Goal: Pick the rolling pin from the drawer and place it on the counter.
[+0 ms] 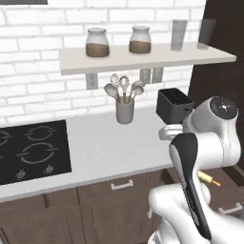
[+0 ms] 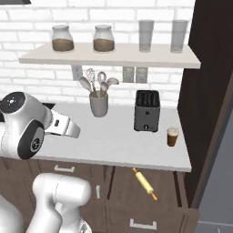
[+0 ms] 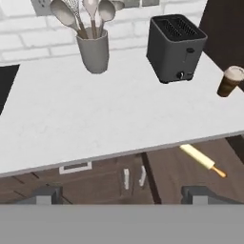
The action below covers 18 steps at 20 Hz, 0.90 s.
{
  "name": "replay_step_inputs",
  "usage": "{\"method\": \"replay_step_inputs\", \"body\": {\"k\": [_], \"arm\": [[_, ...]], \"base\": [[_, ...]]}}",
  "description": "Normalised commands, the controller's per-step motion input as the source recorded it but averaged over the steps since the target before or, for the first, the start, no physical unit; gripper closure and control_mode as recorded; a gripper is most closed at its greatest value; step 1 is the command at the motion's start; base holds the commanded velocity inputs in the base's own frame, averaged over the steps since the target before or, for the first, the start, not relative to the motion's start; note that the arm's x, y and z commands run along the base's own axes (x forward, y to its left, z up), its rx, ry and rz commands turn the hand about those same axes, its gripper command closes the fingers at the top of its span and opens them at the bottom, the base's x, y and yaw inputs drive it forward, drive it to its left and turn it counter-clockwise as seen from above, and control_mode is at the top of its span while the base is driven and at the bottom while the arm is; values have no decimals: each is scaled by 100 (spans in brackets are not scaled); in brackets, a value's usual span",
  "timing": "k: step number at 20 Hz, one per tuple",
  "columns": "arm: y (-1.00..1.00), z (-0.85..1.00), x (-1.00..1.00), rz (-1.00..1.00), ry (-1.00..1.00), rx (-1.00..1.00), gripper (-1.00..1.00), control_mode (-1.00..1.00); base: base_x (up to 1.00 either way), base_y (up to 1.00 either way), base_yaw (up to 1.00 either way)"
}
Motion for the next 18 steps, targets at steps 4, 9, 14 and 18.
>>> {"method": "replay_step_inputs", "body": {"k": [4,9,14,18], "arm": [[0,0,0,0,0,0,-100,100],[0,0,0,0,0,0,-100,100],[0,0,0,0,0,0,-100,100],[0,0,0,0,0,0,-100,100]], "base": [[0,91,-56],[0,71,-62],[1,0,-72],[1,29,-74]]}}
